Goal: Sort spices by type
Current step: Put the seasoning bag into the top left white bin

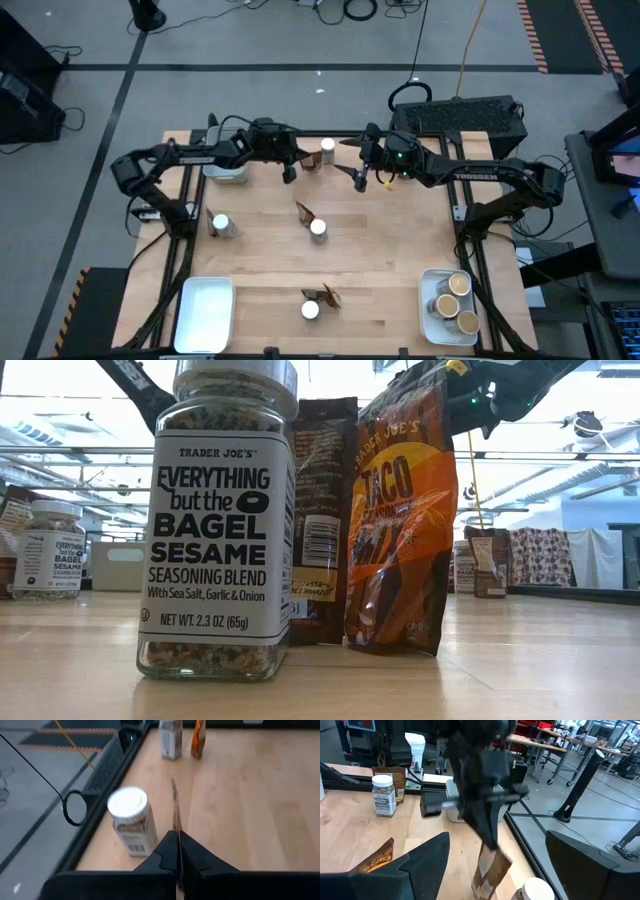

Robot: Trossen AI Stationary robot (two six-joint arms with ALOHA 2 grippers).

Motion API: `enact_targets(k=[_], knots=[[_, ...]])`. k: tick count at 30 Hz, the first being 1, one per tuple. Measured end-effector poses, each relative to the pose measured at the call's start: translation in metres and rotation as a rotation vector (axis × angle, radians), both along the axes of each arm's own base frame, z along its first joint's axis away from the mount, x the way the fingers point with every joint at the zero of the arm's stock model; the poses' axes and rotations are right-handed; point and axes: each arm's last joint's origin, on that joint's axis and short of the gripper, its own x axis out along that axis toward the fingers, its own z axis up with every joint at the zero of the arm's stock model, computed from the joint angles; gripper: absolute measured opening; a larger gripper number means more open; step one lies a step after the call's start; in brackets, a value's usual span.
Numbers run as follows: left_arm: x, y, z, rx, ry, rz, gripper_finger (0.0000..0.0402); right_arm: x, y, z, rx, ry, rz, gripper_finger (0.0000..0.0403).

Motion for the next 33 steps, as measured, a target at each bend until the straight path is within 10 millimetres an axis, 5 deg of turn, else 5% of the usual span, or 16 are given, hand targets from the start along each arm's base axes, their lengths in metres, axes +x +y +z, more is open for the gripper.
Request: enact_targets(k=[18, 33], knots=[[-0.084, -0.028, 0.075, 0.154, 0.159, 0.356, 0.0002, 0.000, 0.001, -0.003, 0.029, 0.020, -0.002, 0.0313], [-0.143, 0.002, 0.075, 0.070, 0.283, 0.808, 0.0003, 0.000, 0.001, -0.003, 0.033, 0.019, -0.002, 0.0313]])
